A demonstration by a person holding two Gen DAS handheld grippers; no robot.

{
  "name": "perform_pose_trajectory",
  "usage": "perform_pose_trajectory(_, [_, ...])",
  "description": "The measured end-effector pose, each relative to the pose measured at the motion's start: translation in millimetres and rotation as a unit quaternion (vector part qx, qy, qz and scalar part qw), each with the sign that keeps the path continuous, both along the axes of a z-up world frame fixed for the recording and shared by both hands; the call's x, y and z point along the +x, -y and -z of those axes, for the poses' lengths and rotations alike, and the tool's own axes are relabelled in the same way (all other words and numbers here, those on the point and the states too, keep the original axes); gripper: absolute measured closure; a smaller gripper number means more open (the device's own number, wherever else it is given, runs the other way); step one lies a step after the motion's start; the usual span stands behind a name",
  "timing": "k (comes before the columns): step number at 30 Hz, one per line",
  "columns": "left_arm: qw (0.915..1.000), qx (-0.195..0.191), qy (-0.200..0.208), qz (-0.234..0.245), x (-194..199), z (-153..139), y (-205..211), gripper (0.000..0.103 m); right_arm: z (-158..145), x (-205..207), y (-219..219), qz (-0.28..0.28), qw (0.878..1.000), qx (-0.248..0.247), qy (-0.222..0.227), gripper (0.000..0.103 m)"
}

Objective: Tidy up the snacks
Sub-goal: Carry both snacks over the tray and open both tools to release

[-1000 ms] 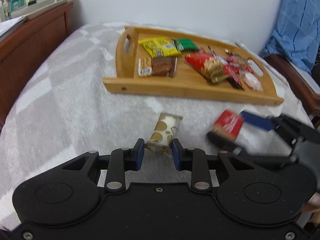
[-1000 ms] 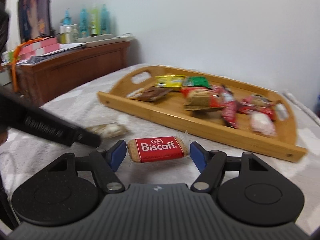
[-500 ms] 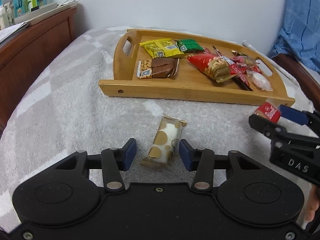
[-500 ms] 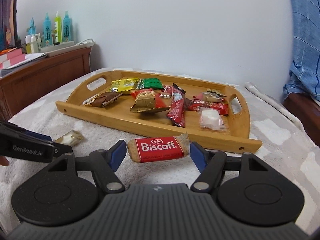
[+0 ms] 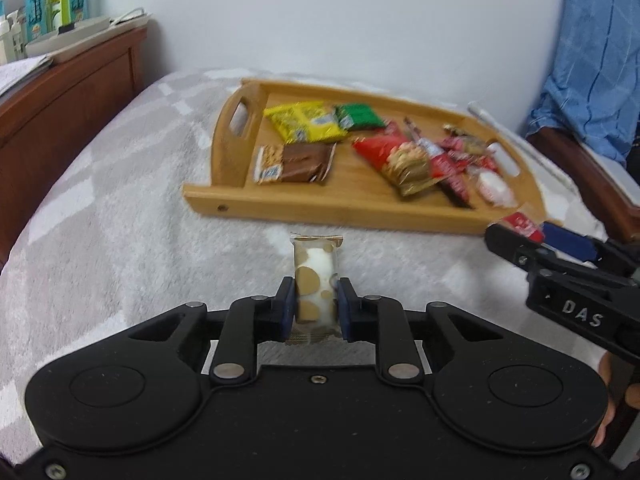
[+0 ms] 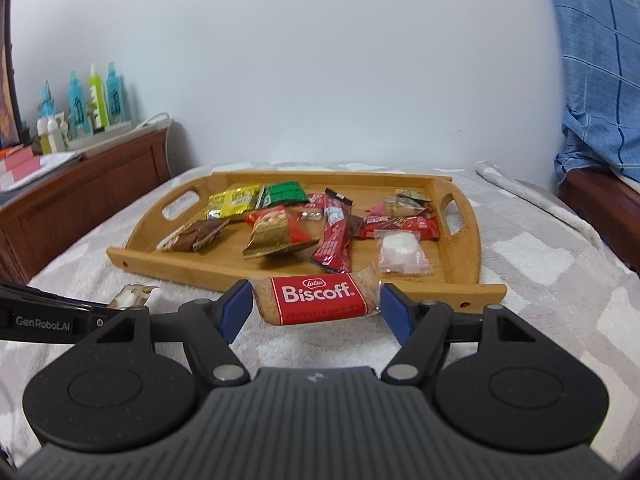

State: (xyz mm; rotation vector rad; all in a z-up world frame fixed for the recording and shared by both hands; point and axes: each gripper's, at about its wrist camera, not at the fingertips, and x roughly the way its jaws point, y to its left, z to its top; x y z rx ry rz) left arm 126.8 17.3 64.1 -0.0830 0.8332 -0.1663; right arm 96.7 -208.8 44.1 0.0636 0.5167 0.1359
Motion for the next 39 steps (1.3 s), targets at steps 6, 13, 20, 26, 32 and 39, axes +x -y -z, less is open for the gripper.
perform_pose_trajectory(6, [0.9996,-0.012,0.026,0.009,9.0,-24.4,9.4,0.083,-9.1,1.8,7.3,0.005,1.000,0.010,0.017,0.032])
perform_pose_trajectory(13, [0.9990,-0.024,0.037,0.003,37.2,-40.3,14.9,0.083,-21.1,20.1,14.8,0.003,0.999,0.012,0.033,0.032])
perform_pose_trajectory(20, [0.9985,-0.013,0.052,0.003,78.1,-55.8,24.9,0.083,-34.4,55.9,37.9,0.015,0.998,0.030,0.044,0.032])
perform_pose_trajectory(26, [0.9981,-0.013,0.061,0.003,119.7,-61.6,38.2,0.083,-40.8,89.7,61.1,0.024,0.997,0.057,0.049,0.032])
perform_pose_trajectory(32, [0.9986,-0.026,0.047,0.000,164.6,-54.1,50.8,0.083,-38.5,124.9,67.4,0.019,0.997,0.062,0.048,0.032])
perform_pose_trajectory(39, [0.9995,0.008,0.031,-0.004,213.7,-32.5,69.9,0.083,-25.0,166.8,65.0,0.013,0.997,0.070,0.036,0.031])
